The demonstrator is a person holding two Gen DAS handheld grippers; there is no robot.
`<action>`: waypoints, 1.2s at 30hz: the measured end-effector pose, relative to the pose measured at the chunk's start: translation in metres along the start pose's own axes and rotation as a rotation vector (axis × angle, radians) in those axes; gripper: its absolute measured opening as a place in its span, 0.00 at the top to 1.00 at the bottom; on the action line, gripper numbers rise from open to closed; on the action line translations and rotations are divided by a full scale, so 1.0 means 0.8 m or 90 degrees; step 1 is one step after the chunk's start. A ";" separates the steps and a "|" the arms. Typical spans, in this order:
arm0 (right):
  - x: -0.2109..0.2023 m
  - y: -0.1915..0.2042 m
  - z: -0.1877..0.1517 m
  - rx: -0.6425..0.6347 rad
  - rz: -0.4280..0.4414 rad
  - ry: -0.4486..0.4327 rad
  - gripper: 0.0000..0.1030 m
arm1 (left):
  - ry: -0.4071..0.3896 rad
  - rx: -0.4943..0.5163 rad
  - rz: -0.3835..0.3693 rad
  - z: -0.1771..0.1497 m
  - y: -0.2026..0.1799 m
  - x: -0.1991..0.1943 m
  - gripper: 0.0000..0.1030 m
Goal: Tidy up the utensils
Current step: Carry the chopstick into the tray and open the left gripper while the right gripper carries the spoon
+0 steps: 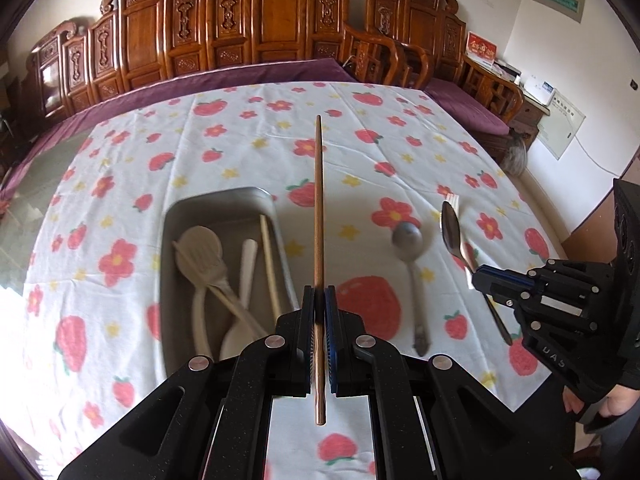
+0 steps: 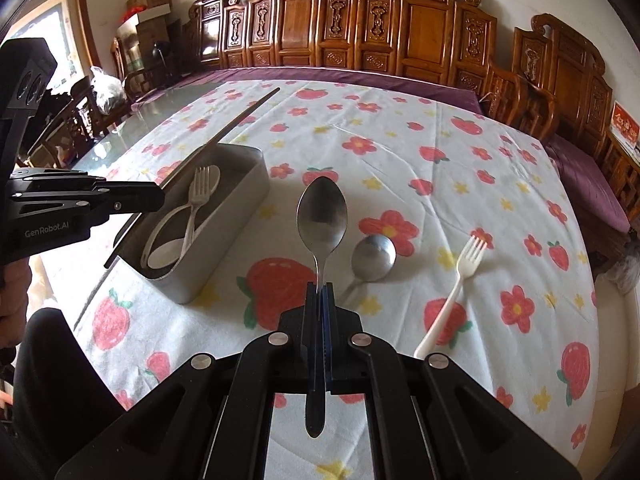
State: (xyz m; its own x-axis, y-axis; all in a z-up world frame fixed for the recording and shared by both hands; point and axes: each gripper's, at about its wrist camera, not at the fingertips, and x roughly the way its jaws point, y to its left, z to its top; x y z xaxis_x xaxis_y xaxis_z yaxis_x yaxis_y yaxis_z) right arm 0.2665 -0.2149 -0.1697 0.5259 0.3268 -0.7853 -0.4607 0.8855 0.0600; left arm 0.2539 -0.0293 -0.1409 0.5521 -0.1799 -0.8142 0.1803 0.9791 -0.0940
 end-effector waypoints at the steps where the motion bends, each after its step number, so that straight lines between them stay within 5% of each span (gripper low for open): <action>1: 0.000 0.003 0.001 -0.001 0.000 -0.001 0.96 | 0.000 0.001 0.002 0.000 0.004 -0.001 0.96; 21: 0.034 0.034 0.007 -0.013 0.006 0.027 0.96 | 0.102 -0.021 0.045 -0.033 0.098 0.077 0.96; 36: 0.058 0.067 0.031 -0.029 0.026 0.029 0.96 | 0.079 -0.032 0.030 -0.034 0.108 0.068 0.94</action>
State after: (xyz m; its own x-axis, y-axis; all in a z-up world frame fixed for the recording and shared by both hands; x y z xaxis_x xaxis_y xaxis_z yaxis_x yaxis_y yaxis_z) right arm 0.2840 -0.1439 -0.1875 0.4731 0.3463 -0.8101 -0.5139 0.8553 0.0655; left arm 0.2776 0.0478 -0.2091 0.4540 -0.1236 -0.8824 0.1137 0.9903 -0.0802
